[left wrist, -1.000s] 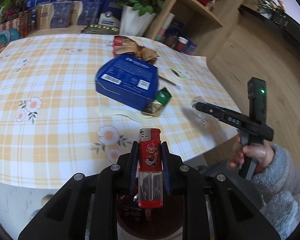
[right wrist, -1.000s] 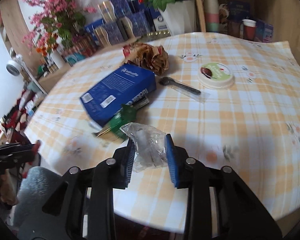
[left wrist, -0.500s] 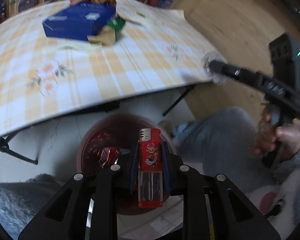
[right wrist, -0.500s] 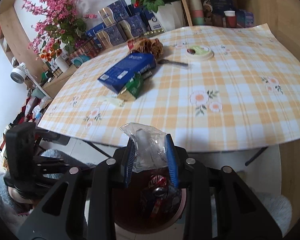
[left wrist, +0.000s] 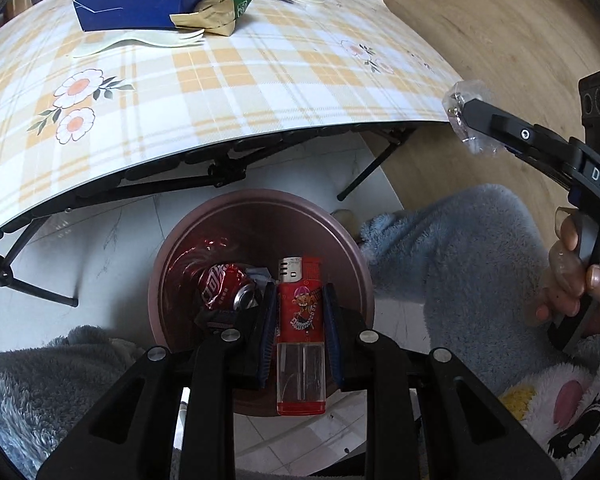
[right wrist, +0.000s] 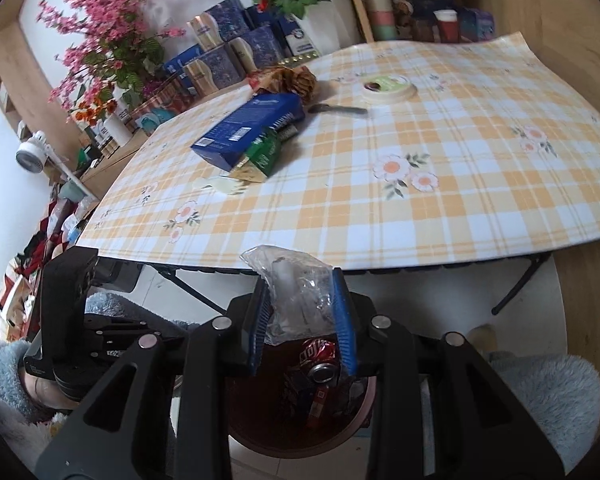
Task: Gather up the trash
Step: 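Carry lighter and bag over the bin and open the left tool, then lower the bag into the bin and open the right tool while left returns, then grasp the white plastic fork with the left tool, then grasp the green-gold snack wrapper with the right tool while left holds the fork, then carry fork and wrapper over the bin and open both tools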
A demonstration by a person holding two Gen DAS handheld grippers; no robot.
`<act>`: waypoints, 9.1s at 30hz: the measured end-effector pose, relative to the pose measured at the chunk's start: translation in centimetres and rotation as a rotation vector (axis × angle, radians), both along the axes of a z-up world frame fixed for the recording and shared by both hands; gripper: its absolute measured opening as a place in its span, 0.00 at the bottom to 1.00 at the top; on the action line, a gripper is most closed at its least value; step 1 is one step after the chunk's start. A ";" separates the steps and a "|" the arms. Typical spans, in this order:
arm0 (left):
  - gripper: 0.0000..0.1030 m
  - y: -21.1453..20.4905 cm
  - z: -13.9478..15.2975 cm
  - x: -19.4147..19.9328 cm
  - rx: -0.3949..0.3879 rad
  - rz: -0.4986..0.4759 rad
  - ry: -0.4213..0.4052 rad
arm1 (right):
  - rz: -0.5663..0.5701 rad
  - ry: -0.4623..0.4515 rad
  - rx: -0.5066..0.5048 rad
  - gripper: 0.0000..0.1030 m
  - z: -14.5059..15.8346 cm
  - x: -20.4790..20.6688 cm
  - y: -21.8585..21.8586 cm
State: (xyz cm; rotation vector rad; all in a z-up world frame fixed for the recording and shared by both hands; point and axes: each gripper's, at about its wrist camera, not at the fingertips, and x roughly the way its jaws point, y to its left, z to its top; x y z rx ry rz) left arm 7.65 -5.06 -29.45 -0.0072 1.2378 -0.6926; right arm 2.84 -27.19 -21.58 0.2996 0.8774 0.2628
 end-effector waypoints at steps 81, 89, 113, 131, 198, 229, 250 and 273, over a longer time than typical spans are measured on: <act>0.94 11.1 8.7 -3.7 0.199 0.540 -0.486 | 0.116 0.024 -0.198 0.94 -3.1 -1.2 5.7; 0.87 12.0 8.5 -3.0 0.161 0.564 -0.421 | 0.072 0.021 -0.188 0.94 -2.8 -1.0 4.7; 0.24 5.9 4.6 13.0 -0.133 0.780 -0.033 | -0.124 -0.141 -0.167 0.94 1.0 3.9 -4.7; 0.49 1.9 4.2 16.2 0.269 0.745 -0.225 | -0.145 -0.132 -0.119 0.94 0.3 5.1 -6.5; 0.23 9.6 4.8 9.5 -0.085 0.587 -0.106 | 0.302 -0.020 -0.292 0.62 -0.9 15.8 9.0; 0.11 6.7 5.4 11.1 0.017 0.536 -0.204 | 0.203 -0.090 -0.176 0.62 1.5 11.3 4.4; 0.11 -0.6 5.1 0.4 -0.062 0.056 -0.063 | 0.124 -0.098 -0.149 0.62 3.7 0.8 2.0; 0.68 -1.0 5.3 1.6 -0.034 0.067 -0.102 | 0.063 -0.044 -0.132 0.62 1.6 -0.2 -0.3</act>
